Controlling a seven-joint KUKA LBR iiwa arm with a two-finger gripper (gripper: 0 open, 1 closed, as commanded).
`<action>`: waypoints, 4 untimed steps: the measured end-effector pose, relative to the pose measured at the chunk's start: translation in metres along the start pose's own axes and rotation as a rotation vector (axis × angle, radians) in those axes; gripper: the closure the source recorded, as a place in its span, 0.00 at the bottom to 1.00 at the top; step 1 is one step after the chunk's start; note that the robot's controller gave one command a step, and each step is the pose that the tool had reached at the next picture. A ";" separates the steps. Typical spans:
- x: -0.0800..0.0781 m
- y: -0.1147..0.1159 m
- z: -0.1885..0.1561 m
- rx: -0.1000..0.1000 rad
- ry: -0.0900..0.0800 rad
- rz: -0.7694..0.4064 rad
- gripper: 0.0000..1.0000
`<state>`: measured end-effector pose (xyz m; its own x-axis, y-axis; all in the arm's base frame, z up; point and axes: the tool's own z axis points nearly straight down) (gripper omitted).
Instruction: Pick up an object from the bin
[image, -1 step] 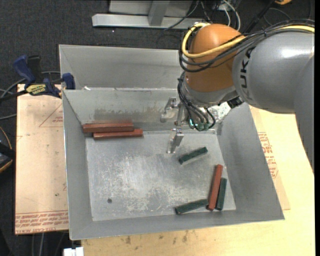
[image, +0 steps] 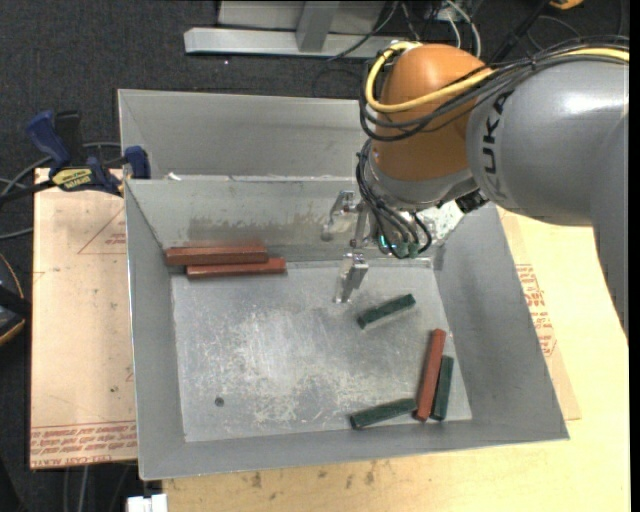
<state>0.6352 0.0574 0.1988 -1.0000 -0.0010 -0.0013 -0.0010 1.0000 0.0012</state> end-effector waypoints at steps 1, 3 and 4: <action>0.006 -0.018 0.028 -0.001 -0.005 -0.103 0.00; 0.003 -0.084 0.120 0.000 -0.012 -0.401 1.00; 0.003 -0.084 0.120 0.000 -0.012 -0.401 1.00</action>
Offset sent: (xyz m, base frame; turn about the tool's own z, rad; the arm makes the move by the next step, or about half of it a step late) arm 0.0017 -0.0815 -0.0431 -0.3920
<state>0.6330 -0.0264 0.0782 -0.9203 -0.3909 -0.0131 -0.3909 0.9204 -0.0014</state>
